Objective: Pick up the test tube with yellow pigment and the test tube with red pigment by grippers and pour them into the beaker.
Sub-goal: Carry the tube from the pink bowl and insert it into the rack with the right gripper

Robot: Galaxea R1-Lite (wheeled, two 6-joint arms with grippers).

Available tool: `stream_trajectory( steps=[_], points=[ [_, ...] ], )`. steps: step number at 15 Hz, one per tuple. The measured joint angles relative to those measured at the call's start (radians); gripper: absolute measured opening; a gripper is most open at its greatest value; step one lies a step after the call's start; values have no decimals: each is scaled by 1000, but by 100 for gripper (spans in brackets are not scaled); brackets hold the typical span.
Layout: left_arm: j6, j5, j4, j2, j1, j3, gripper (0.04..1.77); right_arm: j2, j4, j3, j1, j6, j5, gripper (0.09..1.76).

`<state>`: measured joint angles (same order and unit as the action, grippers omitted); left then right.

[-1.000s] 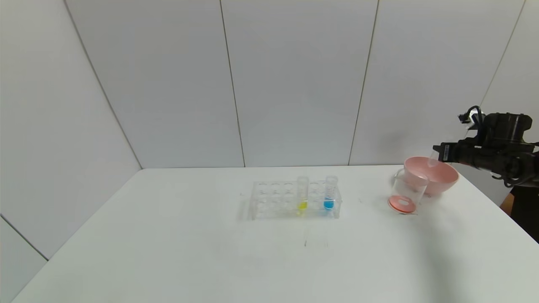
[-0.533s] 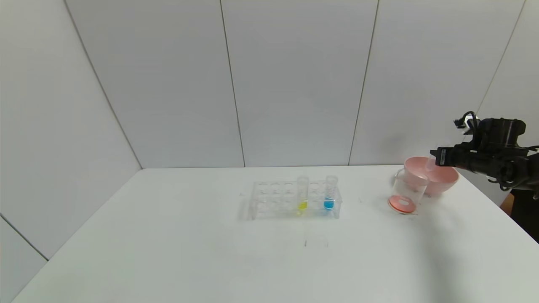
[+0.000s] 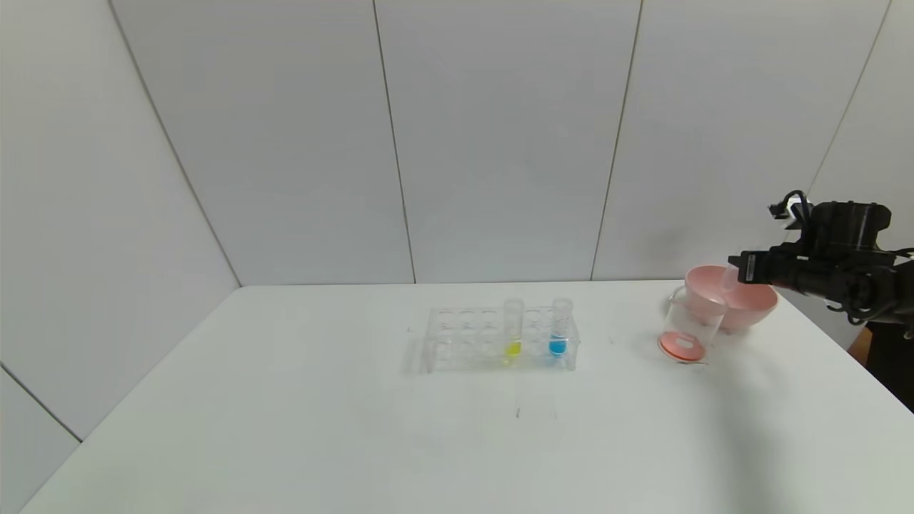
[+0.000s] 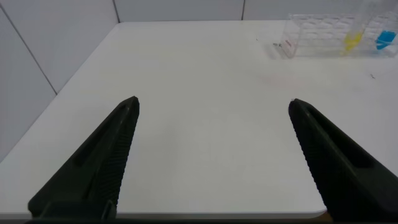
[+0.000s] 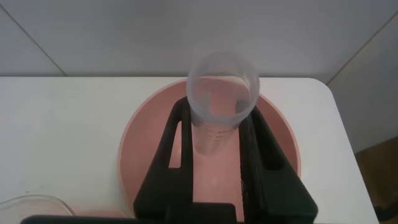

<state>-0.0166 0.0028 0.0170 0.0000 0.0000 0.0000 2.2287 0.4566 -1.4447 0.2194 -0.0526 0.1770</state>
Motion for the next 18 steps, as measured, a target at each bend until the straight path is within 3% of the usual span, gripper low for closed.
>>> stream_trajectory(
  steps=[6,12,18],
  points=[
    [0,0,0,0,0,0,172,0,0,-4,1,-2,0,49],
    [0,0,0,0,0,0,172,-4,22,8,2,0,1,109],
    [0,0,0,0,0,0,172,-37,22,17,-1,-1,4,142]
  ],
)
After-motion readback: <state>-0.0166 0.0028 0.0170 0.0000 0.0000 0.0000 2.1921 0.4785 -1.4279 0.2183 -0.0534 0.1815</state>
